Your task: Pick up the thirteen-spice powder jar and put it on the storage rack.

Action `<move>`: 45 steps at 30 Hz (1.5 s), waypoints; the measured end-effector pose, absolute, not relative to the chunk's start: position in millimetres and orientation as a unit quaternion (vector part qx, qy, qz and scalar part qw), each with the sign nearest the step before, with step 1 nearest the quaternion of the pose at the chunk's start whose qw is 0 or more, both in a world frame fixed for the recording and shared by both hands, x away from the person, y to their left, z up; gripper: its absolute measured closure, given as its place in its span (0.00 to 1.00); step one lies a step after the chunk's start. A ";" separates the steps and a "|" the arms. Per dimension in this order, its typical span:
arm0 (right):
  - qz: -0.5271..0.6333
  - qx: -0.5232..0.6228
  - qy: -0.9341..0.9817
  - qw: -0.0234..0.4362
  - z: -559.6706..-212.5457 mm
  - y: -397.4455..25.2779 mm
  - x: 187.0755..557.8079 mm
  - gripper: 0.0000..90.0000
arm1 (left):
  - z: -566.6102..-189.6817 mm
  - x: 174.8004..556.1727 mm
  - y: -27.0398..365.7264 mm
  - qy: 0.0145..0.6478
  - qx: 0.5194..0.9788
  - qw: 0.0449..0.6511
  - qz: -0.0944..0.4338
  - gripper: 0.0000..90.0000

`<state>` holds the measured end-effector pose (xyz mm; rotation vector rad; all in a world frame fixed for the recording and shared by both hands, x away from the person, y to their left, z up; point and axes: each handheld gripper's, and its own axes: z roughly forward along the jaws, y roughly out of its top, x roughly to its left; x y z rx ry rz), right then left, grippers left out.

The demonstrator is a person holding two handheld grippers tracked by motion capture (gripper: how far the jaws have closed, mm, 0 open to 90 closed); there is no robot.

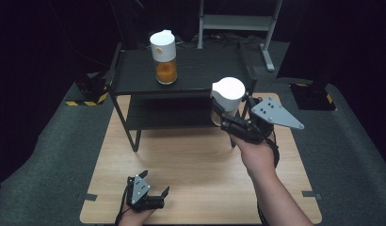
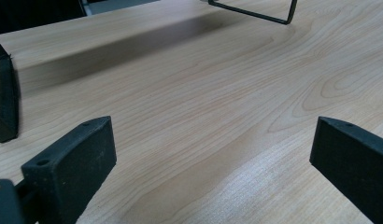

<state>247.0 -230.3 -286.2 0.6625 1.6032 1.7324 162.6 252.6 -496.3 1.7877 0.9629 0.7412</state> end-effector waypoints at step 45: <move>0.658 0.292 0.602 0.347 -239.4 -185.9 322.6 0.33 | -499.3 163.4 259.0 0.394 0.722 0.486 0.295 0.01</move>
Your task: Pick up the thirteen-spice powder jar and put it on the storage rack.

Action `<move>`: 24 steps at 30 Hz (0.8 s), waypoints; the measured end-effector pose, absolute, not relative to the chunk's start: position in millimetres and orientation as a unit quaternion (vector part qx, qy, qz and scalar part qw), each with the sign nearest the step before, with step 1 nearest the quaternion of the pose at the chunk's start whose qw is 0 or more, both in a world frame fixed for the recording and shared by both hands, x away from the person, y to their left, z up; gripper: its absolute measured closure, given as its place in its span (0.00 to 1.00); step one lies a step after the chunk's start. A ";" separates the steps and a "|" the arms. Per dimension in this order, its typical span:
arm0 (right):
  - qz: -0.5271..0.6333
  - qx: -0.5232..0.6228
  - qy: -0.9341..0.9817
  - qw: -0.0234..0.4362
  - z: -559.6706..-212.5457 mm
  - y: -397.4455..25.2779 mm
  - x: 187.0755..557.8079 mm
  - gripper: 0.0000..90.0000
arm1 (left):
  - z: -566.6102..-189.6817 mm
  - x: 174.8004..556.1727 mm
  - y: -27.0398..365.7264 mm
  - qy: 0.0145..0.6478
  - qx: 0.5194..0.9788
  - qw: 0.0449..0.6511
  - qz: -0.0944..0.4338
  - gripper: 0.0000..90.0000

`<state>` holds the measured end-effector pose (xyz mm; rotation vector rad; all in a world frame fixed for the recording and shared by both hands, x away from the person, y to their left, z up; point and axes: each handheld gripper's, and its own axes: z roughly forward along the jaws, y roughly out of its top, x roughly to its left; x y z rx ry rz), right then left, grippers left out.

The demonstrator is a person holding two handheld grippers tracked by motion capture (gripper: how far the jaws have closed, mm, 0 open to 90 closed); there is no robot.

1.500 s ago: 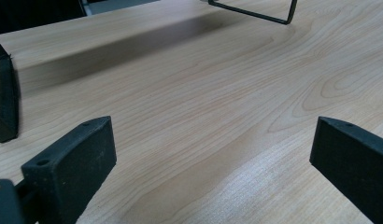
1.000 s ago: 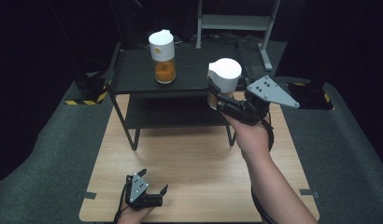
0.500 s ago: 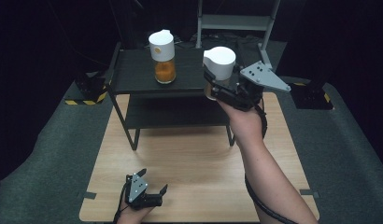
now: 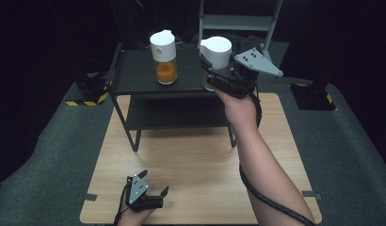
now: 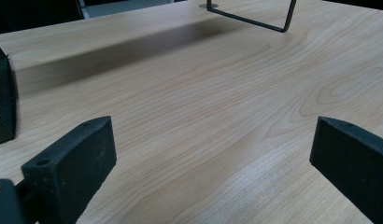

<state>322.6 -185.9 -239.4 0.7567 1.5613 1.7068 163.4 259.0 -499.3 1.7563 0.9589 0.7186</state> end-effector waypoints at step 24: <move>0.639 0.316 0.605 0.354 -234.8 -164.8 351.7 0.33 | -500.6 163.5 262.3 0.396 0.718 0.494 0.291 0.01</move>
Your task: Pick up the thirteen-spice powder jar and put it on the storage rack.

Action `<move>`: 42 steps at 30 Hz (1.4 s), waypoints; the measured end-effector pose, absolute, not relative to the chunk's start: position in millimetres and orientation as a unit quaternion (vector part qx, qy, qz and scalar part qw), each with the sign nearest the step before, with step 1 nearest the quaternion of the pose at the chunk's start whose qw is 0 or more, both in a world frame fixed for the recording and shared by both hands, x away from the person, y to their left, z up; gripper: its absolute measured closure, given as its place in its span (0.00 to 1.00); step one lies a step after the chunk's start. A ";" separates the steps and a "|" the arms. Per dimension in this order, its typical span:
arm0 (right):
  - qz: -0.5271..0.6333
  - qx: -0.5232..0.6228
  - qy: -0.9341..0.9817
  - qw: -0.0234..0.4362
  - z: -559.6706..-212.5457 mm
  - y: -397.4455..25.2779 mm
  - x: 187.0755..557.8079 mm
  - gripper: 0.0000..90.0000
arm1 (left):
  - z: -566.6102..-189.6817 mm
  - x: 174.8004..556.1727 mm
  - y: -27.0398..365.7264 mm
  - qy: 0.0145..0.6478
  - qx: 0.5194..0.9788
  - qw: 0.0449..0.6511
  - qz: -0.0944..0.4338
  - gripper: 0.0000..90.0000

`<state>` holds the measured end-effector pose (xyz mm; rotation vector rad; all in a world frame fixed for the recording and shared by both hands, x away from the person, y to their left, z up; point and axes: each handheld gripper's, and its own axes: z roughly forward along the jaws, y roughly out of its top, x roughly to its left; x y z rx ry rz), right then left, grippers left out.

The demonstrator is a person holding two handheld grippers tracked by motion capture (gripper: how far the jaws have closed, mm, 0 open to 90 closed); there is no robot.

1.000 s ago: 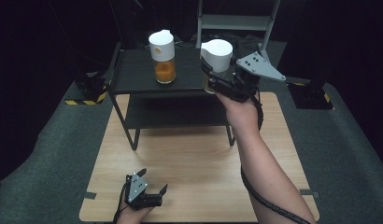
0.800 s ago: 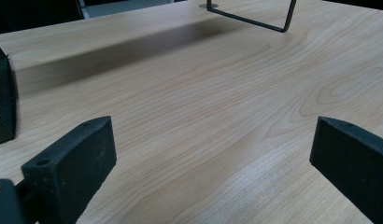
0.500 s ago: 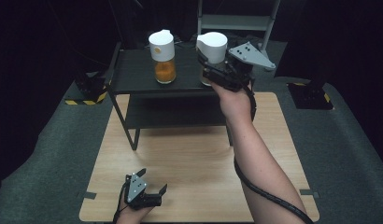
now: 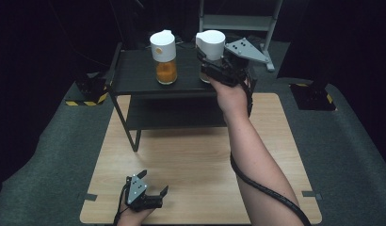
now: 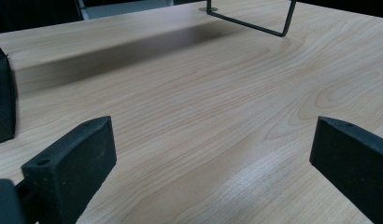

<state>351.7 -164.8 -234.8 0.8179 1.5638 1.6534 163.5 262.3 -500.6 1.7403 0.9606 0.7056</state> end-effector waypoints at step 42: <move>0.628 0.329 0.606 0.361 -234.8 -160.5 347.1 0.12 | -500.4 164.0 263.2 0.396 0.718 0.494 0.289 0.01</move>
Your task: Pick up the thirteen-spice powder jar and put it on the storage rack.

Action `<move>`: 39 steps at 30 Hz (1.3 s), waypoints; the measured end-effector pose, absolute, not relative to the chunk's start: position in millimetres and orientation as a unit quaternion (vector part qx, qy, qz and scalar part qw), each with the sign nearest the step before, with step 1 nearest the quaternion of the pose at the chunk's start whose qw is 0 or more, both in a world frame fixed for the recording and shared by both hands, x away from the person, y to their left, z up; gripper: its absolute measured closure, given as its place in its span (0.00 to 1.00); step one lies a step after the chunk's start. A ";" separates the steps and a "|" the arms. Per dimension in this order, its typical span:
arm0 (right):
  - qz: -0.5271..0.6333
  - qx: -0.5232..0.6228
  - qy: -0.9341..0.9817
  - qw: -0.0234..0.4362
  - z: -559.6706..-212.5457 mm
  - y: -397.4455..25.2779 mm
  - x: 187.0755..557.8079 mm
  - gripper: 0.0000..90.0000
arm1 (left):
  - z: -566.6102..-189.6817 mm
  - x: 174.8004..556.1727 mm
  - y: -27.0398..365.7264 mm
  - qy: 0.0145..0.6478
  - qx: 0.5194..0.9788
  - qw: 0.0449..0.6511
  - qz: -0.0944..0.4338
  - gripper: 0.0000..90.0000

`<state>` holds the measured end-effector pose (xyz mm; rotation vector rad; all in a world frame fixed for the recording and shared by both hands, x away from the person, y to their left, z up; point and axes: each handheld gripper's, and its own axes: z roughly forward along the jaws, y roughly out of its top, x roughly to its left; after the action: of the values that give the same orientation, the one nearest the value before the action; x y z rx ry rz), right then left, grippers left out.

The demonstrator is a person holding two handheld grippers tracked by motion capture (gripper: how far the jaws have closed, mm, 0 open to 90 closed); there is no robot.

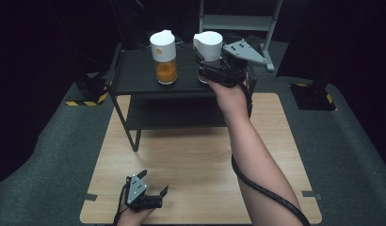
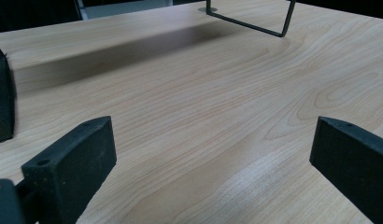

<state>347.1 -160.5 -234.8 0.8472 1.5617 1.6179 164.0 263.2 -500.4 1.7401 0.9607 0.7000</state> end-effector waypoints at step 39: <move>0.647 0.272 0.607 0.373 -262.4 -210.8 272.1 0.00 | -498.9 161.8 254.4 0.398 0.720 0.479 0.304 0.01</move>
<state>272.1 -210.8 -262.4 0.6965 1.5563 1.6566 161.8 254.4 -498.9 1.7579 0.9725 0.7421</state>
